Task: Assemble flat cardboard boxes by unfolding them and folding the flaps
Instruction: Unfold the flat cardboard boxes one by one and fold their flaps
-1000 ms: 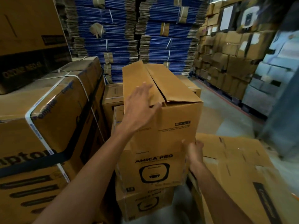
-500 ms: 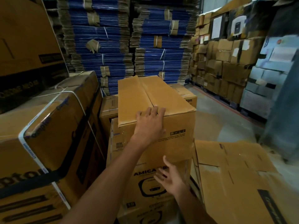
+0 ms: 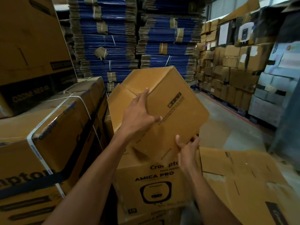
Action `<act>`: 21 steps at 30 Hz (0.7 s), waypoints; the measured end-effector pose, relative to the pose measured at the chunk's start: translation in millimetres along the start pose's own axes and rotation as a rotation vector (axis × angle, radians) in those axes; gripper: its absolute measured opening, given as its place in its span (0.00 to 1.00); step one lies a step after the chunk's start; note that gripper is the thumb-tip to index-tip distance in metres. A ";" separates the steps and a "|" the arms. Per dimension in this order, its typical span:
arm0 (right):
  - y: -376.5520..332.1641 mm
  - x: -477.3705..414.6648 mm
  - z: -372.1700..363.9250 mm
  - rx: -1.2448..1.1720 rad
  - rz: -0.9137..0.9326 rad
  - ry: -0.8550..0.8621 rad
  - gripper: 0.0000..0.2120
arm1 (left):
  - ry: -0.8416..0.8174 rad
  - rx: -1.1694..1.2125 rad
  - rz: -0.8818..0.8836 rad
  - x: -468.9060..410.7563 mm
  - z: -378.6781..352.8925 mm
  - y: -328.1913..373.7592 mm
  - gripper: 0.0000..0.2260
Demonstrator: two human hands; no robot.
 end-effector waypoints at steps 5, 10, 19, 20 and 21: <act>-111.2 -32.5 0.3 0.366 0.293 -0.017 0.34 | 0.140 0.468 0.073 17.4 18.2 -10.2 0.44; -205.0 -23.5 -33.4 0.769 0.561 -0.085 0.34 | 0.314 0.887 0.132 42.4 -6.0 -38.5 0.37; -250.7 30.2 -125.2 1.437 0.964 -0.313 0.36 | 0.442 1.464 0.534 87.2 -124.8 -69.1 0.35; -239.9 36.1 -133.7 1.515 1.028 -0.333 0.36 | 0.406 1.534 0.610 94.6 -144.6 -72.1 0.35; -226.0 40.4 -139.5 1.581 1.087 -0.352 0.37 | 0.352 1.574 0.692 101.7 -164.2 -76.3 0.34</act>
Point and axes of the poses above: each hand's wrist, its own x-axis away from the middle knuckle, its own z-axis out of the back of the hand, y = z × x, the point moved 8 cm from there along -x, towards the middle knuckle, and after that the axes turned 8 degrees about x, right-handed, at the moved point
